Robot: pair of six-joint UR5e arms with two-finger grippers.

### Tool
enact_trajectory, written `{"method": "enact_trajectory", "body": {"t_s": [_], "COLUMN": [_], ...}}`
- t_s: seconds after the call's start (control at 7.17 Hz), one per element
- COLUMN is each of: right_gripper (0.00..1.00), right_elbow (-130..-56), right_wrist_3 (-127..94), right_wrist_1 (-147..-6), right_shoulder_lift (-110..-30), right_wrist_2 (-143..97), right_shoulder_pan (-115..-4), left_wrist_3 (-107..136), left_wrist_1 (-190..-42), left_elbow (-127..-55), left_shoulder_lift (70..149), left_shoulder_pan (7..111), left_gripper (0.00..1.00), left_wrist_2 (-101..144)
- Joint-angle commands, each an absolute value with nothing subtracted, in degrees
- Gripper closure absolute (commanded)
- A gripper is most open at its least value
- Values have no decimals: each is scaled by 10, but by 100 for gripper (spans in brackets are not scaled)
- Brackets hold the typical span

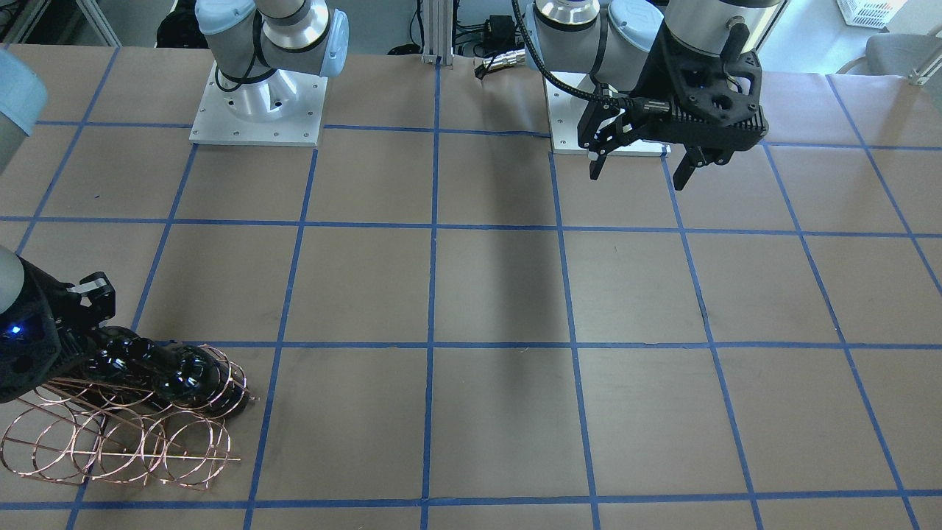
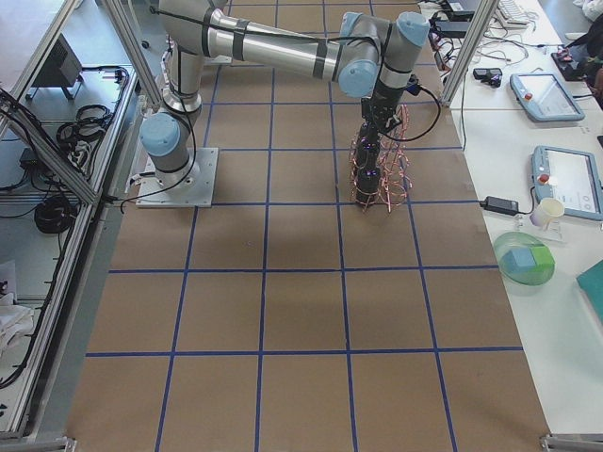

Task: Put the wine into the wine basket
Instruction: 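Lower the bottle down into the rack with the right gripper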

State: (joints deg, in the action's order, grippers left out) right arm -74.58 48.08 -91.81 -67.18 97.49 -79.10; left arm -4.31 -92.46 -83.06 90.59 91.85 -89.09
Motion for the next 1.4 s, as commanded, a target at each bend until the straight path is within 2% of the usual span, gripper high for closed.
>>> {"method": "enact_trajectory", "body": {"t_s": [0.0,0.14,0.28,0.42,0.56,0.98,1.26], "right_gripper": [92,69,31,4,0,0,0], "right_elbow": [-757,-757,-757,-756,-756,-756,-756], "right_wrist_3": [481,481,481,480,479,473,473], "right_wrist_1": [-925,-925,-928,-928,-928,-924,-923], "right_shoulder_lift": [-671,-671,-672,-676,-680,-720,-712], "right_wrist_2": [976,976,976,975,976,976,975], "right_shoulder_pan": [-791,-791,-791,-791,-792,-794,-794], "left_wrist_3": [-43,-43,-43,-43,-43,-43,-43], "left_wrist_1": [-925,-925,-925,-925,-925,-925,-925], "left_elbow": [-831,-831,-831,-831,-831,-831,-831], "left_shoulder_lift": [905,905,905,905,905,905,905], "left_shoulder_pan": [918,918,918,918,918,918,918], "left_gripper": [0,0,0,0,0,0,0], "left_wrist_2": [-891,-891,-891,-890,-891,-891,-890]}}
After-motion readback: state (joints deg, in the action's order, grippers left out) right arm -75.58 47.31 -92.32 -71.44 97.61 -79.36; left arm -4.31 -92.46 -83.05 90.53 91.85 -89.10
